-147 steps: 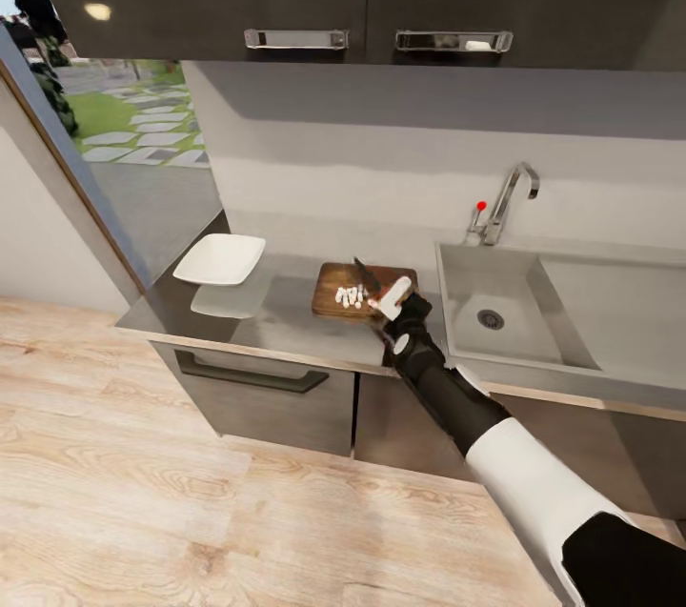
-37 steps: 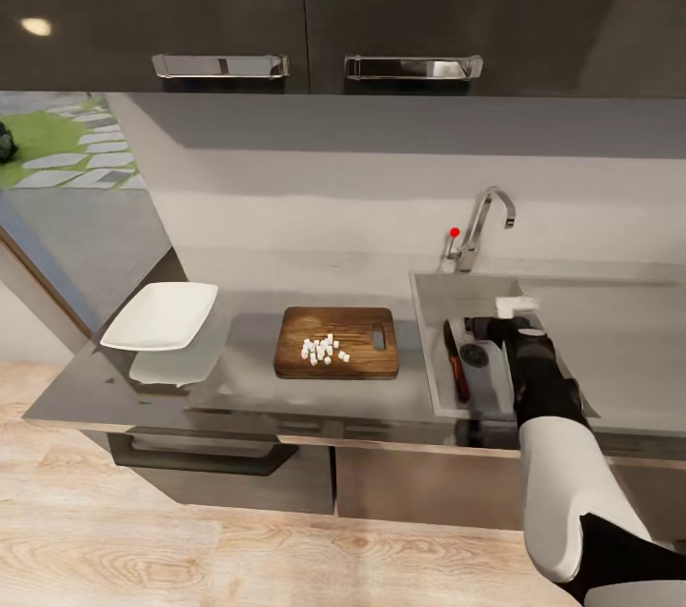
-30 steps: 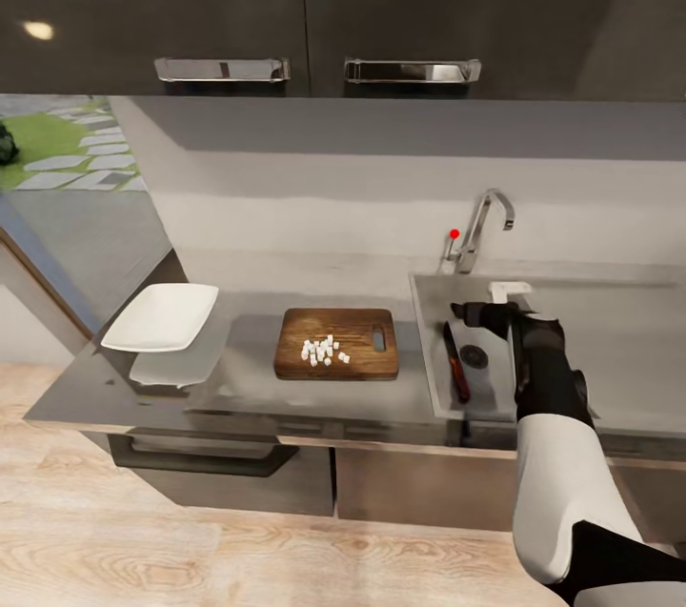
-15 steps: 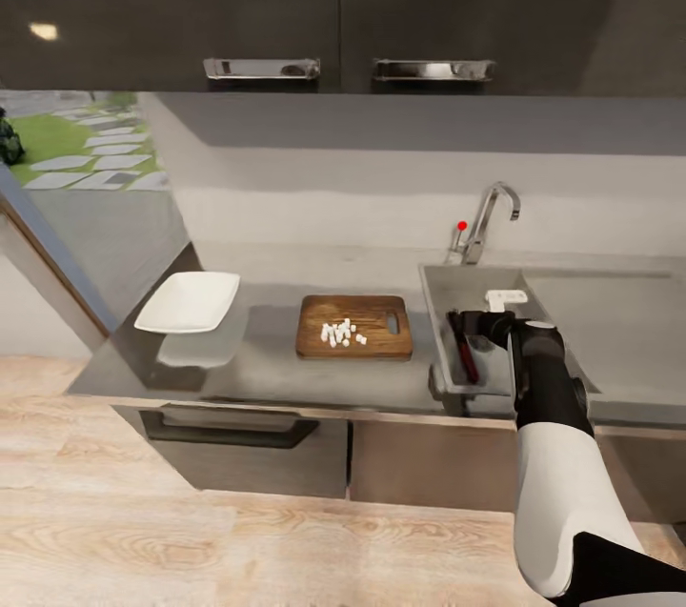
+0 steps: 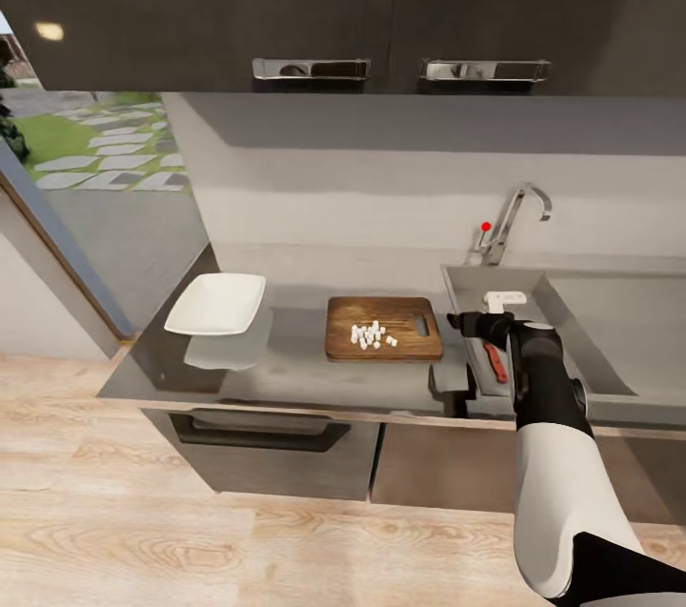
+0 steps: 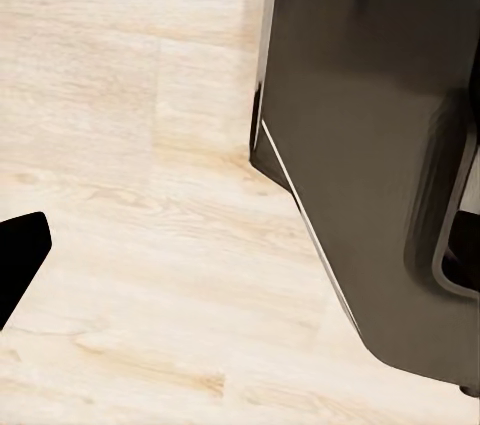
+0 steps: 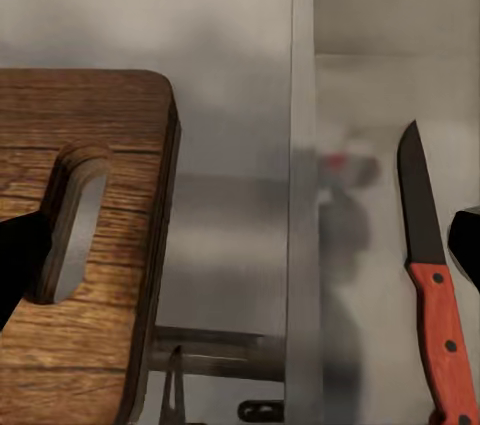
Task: In the kitchen, take the Vidalia onion out of the sink, dice it on the chopping board with the paring knife, put the diced onion into the bowl on the countertop, then place both the paring knife and the chopping board into the sink.
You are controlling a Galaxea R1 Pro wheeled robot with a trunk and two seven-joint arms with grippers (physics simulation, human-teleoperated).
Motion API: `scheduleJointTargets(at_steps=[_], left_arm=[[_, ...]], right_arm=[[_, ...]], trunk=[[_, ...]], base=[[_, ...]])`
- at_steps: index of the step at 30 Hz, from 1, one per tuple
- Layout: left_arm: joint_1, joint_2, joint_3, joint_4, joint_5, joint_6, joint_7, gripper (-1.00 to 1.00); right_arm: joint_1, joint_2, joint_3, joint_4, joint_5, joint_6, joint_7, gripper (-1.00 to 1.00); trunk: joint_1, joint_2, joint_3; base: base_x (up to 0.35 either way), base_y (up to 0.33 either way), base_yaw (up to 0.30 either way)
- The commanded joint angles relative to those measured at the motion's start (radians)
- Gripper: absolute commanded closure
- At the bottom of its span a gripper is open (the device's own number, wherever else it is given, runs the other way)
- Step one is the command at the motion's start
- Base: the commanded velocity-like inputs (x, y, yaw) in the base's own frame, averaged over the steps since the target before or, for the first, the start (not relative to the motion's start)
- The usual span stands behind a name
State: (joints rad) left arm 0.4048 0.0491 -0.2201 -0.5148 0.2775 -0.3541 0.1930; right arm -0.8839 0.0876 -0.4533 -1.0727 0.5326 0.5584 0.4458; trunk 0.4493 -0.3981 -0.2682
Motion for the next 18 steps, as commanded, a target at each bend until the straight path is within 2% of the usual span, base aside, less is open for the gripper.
scheduleJointTargets(at_steps=[1, 7, 13, 18], left_arm=[[0.0, 0.001, -0.008, -0.002, 0.006, -0.002, 0.008, -1.0], [0.0, 0.001, -0.008, -0.002, 0.006, -0.002, 0.008, -1.0], [0.0, 0.001, -0.008, -0.002, 0.006, -0.002, 0.008, -1.0], [0.0, 0.001, -0.008, -0.001, 0.006, -0.002, 0.008, -1.0]], right_arm=[[-0.001, 0.001, -0.004, -0.001, 0.01, 0.002, 0.009, -1.0], [-0.001, 0.0, -0.005, 0.027, 0.01, 0.0, 0.005, -1.0], [-0.001, -0.001, -0.004, 0.056, 0.009, -0.001, -0.038, -1.0], [-0.001, 0.001, -0.003, 0.057, 0.009, 0.001, -0.042, -1.0]], trunk=[[0.001, -0.002, -0.002], [0.001, -0.002, -0.002], [0.001, -0.002, -0.002], [0.001, -0.002, -0.008]], base=[[0.003, 0.011, 0.0], [0.073, 0.002, 0.0], [0.161, 0.0, 0.0], [0.024, 0.0, 0.0]])
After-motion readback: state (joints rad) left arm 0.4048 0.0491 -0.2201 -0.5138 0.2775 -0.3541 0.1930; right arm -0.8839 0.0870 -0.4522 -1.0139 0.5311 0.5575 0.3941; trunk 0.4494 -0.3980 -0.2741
